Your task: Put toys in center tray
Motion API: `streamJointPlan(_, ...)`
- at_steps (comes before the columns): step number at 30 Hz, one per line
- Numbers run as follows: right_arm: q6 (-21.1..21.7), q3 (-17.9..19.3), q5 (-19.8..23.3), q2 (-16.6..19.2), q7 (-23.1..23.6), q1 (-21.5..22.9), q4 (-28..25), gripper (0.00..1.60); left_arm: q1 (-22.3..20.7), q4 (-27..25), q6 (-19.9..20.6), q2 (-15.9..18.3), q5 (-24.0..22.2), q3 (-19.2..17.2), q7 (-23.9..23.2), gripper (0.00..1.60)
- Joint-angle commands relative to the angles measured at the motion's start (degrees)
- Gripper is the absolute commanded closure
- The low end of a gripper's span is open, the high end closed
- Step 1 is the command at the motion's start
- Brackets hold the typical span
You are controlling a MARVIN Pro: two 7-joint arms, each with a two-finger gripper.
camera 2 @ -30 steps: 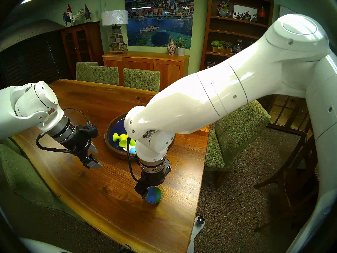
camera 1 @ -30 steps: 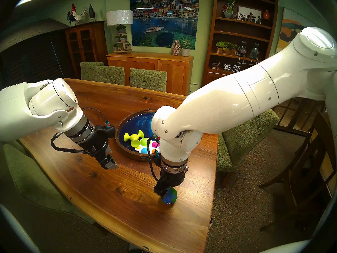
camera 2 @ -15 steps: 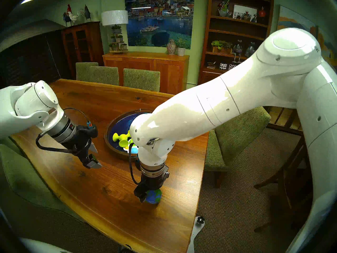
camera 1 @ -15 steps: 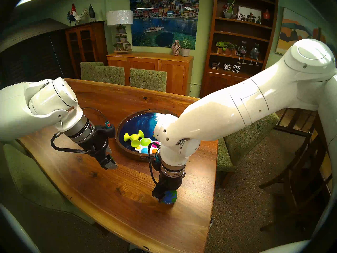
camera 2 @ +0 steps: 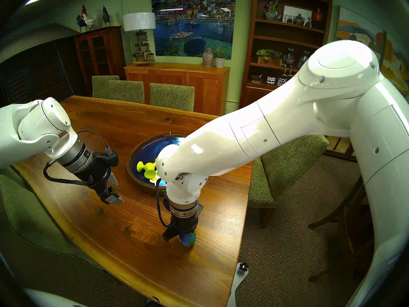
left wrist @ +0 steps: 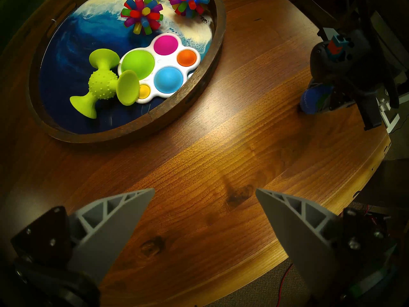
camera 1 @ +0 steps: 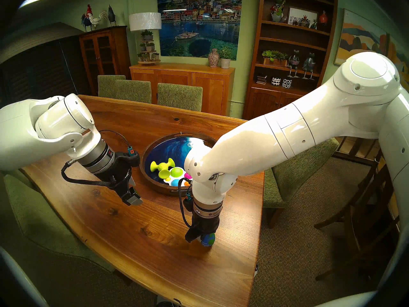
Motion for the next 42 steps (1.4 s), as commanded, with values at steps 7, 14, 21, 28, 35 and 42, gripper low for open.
streamJointPlan(7, 5.7, 3.9, -0.1, 0.3, -0.7, 7.8, 8.3, 1.6, -1.4, 0.1, -0.1, -0.2, -0.1, -0.8, 0.2, 0.0)
streamJointPlan(14, 8.1, 5.2, -2.0, 0.4, 0.6, 7.8, 15.3, 1.6, -1.4, 0.1, -0.1, -0.3, -0.2, -0.7, 0.3, 0.0)
streamJointPlan(21, 8.2, 5.4, -4.1, -0.7, 1.8, 6.5, 20.9, 1.6, -1.3, 0.2, -0.1, -0.3, -0.3, -0.6, 0.5, 0.0)
streamJointPlan(28, 7.1, 6.0, -5.3, -3.0, 3.8, 3.9, 26.7, 1.6, -1.2, 0.2, -0.1, -0.4, -0.4, -0.5, 0.6, 0.0)
streamJointPlan(35, 6.6, 6.5, -6.2, -6.3, 6.0, 0.6, 33.8, 1.6, -1.2, 0.3, -0.1, -0.4, -0.5, -0.4, 0.8, 0.0)
streamJointPlan(42, 6.2, 6.5, -7.0, -9.8, 7.6, -2.5, 39.0, 1.07, -1.2, 0.3, -0.1, -0.5, -0.6, -0.4, 0.9, 0.0)
